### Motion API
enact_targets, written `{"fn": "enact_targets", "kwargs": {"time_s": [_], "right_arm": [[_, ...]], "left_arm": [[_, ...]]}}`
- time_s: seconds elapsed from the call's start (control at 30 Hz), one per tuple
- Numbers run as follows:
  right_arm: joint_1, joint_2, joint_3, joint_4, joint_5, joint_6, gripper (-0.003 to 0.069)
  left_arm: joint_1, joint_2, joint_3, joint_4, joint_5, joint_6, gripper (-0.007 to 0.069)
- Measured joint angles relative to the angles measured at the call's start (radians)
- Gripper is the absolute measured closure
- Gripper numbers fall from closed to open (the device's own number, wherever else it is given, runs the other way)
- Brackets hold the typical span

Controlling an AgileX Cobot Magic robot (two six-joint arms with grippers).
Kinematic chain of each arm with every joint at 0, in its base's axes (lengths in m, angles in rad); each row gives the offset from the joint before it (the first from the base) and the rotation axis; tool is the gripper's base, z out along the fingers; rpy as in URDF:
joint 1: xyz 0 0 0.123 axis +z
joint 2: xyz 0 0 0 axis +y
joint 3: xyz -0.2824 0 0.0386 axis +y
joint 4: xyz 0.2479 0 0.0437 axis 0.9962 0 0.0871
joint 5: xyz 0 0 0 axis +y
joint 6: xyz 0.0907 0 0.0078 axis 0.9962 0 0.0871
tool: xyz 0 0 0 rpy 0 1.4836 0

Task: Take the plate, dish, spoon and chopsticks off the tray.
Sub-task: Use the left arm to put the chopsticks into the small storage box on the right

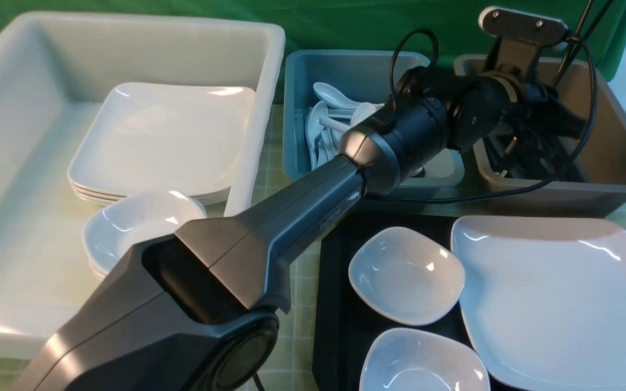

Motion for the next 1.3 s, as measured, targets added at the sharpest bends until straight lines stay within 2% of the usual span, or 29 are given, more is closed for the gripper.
{"fn": "enact_targets", "kwargs": {"time_s": [0.37, 0.53, 0.73, 0.93, 0.97, 1.03, 1.13, 1.3], "right_arm": [[0.0, 0.0, 0.0, 0.0, 0.004, -0.005, 0.0573], [0.0, 0.0, 0.0, 0.0, 0.004, -0.018, 0.0568], [0.0, 0.0, 0.0, 0.0, 0.004, -0.025, 0.0564], [0.0, 0.0, 0.0, 0.0, 0.004, -0.026, 0.0562], [0.0, 0.0, 0.0, 0.0, 0.004, -0.026, 0.056], [0.0, 0.0, 0.0, 0.0, 0.004, -0.026, 0.0558], [0.0, 0.0, 0.0, 0.0, 0.004, -0.026, 0.0556], [0.0, 0.0, 0.0, 0.0, 0.004, -0.027, 0.0553]], "left_arm": [[0.0, 0.07, 0.0, 0.004, -0.126, 0.033, 0.0607], [0.0, 0.091, 0.0, 0.06, -0.163, 0.034, 0.0607], [0.0, 0.101, 0.0, 0.068, -0.177, 0.034, 0.0592], [0.0, 0.101, 0.0, 0.07, -0.181, 0.034, 0.046], [0.0, 0.101, 0.0, 0.071, -0.181, 0.034, 0.0402], [0.0, 0.101, 0.0, 0.078, -0.181, 0.034, 0.0333], [0.0, 0.094, 0.0, 0.1, -0.138, 0.034, 0.0267], [0.0, 0.034, 0.0, 0.151, 0.106, 0.026, 0.0287]]}}
